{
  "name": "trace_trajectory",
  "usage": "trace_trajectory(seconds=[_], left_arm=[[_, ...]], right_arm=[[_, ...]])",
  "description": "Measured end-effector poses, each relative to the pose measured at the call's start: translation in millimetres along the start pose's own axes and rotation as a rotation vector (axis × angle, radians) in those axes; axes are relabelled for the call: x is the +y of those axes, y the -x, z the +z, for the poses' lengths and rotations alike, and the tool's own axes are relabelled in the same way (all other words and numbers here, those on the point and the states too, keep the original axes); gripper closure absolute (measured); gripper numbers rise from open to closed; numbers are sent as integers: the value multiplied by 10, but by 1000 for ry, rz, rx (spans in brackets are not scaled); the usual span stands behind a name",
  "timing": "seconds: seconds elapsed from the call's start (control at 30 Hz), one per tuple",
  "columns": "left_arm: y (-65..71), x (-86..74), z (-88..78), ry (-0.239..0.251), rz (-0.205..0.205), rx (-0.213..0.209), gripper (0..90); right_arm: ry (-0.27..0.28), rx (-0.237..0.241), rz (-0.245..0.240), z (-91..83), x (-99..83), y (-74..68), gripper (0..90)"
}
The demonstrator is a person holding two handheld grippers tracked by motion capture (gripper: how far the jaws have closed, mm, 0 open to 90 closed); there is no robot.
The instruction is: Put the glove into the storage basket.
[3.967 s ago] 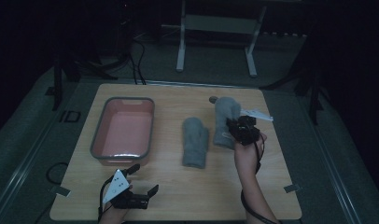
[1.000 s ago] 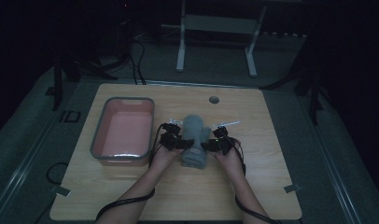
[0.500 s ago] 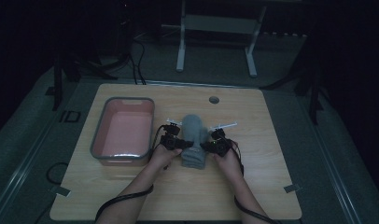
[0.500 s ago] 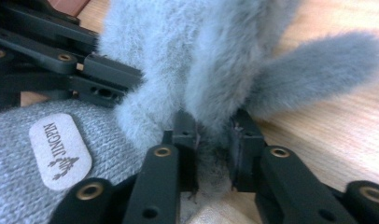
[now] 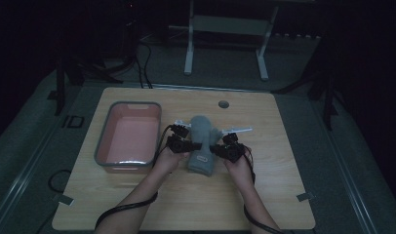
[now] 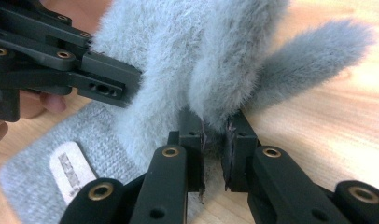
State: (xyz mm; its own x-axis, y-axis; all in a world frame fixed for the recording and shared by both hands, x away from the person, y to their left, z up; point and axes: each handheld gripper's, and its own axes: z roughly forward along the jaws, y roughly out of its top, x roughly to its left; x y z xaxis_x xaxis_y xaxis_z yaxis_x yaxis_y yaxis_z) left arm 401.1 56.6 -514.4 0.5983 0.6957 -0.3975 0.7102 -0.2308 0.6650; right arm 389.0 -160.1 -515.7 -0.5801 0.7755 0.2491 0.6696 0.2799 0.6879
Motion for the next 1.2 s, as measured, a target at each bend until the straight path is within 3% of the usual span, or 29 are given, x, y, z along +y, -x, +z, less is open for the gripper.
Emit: trace_trajectory(seconds=[0.53, 0.77, 1.2], left_arm=[[124, 374, -612, 47, 75, 36, 798], [76, 470, -887, 53, 97, 68, 797], [-151, 464, -1468, 80, 78, 133, 797]], right_arm=[[72, 22, -37, -346, 513, -307, 808], [81, 32, -60, -358, 727, -503, 808], [73, 80, -109, -206, 1134, -949, 808]])
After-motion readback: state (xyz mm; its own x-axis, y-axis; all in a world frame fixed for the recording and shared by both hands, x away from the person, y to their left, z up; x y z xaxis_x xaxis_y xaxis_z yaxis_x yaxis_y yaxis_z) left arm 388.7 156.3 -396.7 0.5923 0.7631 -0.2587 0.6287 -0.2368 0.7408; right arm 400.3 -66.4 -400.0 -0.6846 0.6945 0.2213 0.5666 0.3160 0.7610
